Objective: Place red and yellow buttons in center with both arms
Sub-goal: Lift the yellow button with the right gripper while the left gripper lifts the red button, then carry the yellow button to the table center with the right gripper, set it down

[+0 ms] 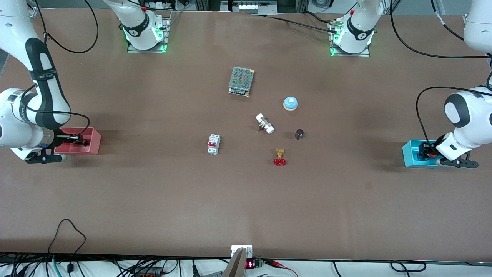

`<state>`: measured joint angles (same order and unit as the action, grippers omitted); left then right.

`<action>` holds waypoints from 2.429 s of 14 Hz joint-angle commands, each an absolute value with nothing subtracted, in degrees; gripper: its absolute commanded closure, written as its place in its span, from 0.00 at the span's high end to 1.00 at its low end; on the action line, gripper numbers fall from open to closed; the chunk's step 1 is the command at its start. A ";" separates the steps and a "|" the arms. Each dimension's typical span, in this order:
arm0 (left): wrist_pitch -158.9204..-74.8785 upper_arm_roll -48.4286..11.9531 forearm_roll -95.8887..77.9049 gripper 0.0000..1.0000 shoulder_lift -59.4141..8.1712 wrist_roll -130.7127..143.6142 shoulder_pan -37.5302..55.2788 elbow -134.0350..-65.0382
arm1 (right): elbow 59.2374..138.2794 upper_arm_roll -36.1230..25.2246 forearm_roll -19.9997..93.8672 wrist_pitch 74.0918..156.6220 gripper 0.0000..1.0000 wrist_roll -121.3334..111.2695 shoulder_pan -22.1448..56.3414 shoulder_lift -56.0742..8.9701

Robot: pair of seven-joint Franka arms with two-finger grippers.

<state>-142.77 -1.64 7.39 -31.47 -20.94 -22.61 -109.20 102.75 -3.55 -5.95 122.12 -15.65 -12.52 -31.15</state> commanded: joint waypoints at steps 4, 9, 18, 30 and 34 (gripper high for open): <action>-143.79 -2.37 8.09 0.47 -31.90 -21.97 -23.38 -108.63 | 99.77 -2.64 -6.51 115.16 0.16 -18.37 -12.39 -21.55; -143.70 -2.46 8.09 0.27 -31.99 -24.60 -23.38 -108.46 | 94.49 -1.50 -2.38 109.43 0.08 -16.01 -4.06 -19.25; -128.71 -3.34 8.09 0.25 -21.98 -26.28 -22.41 -106.36 | 94.31 -1.49 4.45 109.95 0.06 9.84 11.25 -24.51; -107.75 -13.97 8.09 0.25 -23.55 -15.50 -16.28 -92.99 | 88.68 -1.49 7.47 113.89 0.06 32.43 17.93 -35.86; -109.59 -13.89 8.09 0.25 -26.18 -0.91 -9.07 -93.43 | 88.59 -1.49 7.73 115.92 0.06 31.65 18.02 -37.44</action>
<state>-109.01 -14.05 7.38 -24.76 -7.04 -11.70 -94.18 90.22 -1.15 6.52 115.12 31.72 17.81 -35.94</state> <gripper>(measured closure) 0.652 0.595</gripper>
